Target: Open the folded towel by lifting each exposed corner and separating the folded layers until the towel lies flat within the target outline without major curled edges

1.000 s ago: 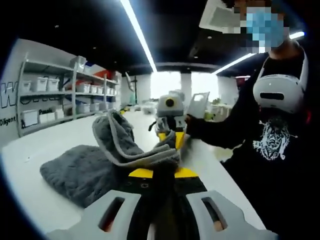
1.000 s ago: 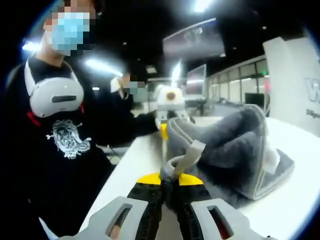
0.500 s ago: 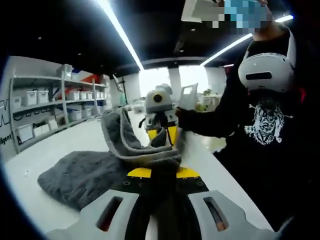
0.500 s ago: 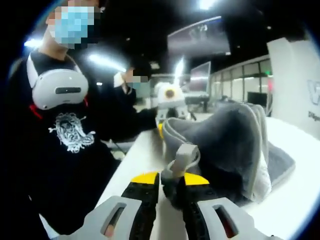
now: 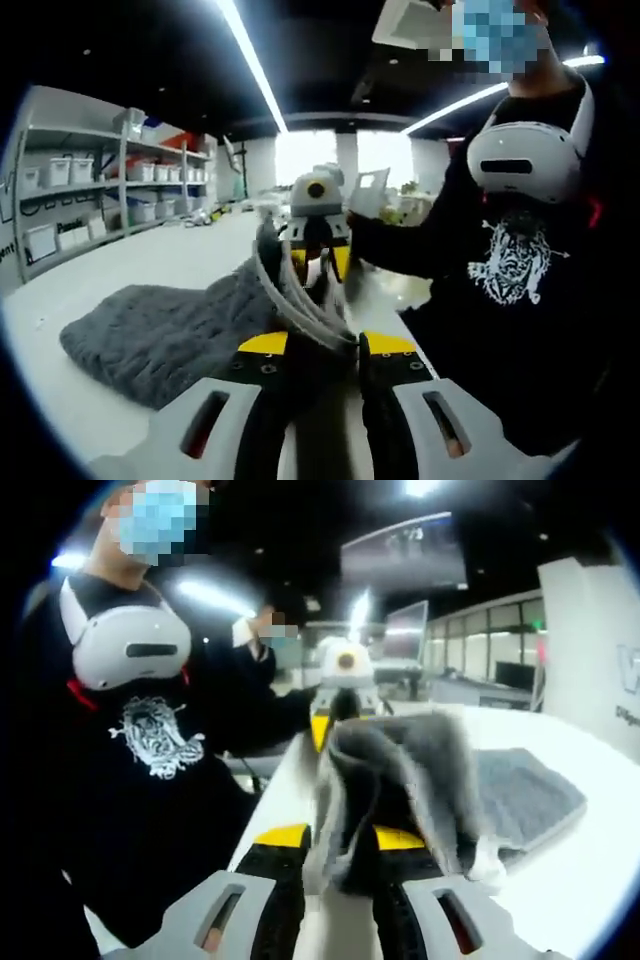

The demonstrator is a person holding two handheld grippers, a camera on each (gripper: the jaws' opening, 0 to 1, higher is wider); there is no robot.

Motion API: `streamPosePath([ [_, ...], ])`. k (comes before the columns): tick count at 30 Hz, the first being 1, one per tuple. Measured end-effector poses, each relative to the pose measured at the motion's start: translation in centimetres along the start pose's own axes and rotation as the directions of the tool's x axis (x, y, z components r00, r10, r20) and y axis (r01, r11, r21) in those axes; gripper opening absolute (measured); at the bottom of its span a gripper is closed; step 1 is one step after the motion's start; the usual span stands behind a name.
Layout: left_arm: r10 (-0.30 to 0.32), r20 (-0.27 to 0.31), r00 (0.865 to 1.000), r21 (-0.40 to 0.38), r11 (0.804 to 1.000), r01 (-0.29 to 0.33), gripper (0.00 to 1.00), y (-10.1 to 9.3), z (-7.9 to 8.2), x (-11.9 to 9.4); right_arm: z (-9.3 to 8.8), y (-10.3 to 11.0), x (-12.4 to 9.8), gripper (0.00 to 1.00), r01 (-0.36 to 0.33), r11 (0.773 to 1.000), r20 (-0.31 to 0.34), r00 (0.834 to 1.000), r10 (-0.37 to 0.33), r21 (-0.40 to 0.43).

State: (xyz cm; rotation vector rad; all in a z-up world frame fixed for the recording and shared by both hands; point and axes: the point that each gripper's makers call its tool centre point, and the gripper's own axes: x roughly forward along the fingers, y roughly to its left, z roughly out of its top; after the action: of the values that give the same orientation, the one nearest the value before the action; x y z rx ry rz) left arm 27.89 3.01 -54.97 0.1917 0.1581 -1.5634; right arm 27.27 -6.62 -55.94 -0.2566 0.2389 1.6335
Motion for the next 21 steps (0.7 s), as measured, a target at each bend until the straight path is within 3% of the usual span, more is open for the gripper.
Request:
streamPosePath([
  [9,0.043,0.035,0.998,-0.038,0.998,-0.041,0.26,0.4,1.1,-0.7,0.5,0.8,-0.9,0.24,0.02,1.0,-0.01,1.0,-0.02,-0.019],
  [17,0.067,0.036,0.997,-0.039,0.997,-0.065,0.26,0.0,1.6,-0.5,1.5,1.9,-1.5,0.24,0.061,0.998,0.02,0.998,-0.06,-0.029],
  [21,0.113,0.032,0.993,-0.041,0.993,-0.111,0.26,0.5,1.9,-0.7,2.2,1.8,-2.0,0.23,0.092,0.995,0.042,0.995,-0.091,-0.039],
])
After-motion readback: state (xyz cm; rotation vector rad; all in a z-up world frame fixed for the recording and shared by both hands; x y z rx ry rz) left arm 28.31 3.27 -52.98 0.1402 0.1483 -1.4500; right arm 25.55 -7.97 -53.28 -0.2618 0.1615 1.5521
